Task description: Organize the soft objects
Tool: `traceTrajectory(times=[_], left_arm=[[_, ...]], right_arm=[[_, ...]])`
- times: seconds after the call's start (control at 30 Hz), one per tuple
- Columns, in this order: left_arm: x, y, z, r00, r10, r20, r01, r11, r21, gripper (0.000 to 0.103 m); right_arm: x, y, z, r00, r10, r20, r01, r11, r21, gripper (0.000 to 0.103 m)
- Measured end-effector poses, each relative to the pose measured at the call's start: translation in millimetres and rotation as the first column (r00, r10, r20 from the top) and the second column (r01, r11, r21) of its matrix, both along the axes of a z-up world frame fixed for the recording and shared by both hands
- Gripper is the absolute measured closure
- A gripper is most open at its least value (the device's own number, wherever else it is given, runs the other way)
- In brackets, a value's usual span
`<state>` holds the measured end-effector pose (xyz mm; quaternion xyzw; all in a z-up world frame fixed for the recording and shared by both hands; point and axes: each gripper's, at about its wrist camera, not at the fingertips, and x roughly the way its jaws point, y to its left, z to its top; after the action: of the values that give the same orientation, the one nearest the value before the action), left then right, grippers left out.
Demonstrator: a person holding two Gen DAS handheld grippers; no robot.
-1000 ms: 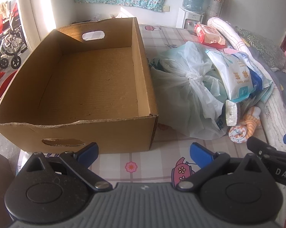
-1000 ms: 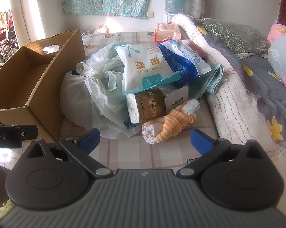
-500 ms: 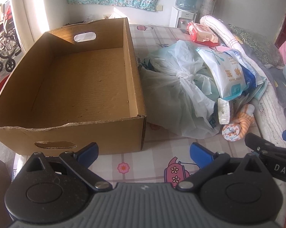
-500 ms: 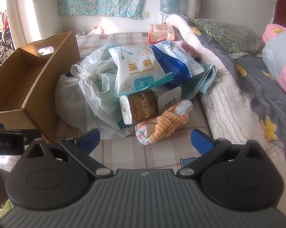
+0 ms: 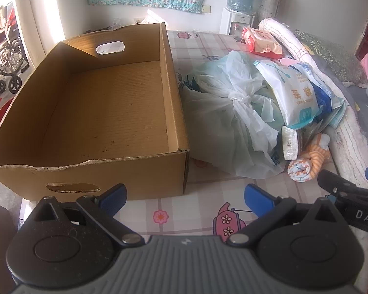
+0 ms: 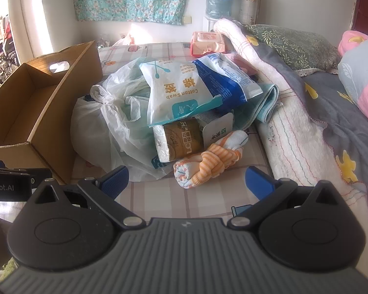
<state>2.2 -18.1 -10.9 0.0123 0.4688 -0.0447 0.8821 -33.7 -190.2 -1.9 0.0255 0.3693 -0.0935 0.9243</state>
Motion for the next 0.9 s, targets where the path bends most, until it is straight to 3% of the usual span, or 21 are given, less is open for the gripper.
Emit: traceTrajectory(times=[0.9], left_arm=[[0.6,-3.6,2.9,0.999,-0.039,0.009,0.038,0.999,0.014,0.000]], right_arm=[[-2.5,-9.0,-1.0,1.000,-0.010,0.021,0.009,1.000,0.019,0.001]])
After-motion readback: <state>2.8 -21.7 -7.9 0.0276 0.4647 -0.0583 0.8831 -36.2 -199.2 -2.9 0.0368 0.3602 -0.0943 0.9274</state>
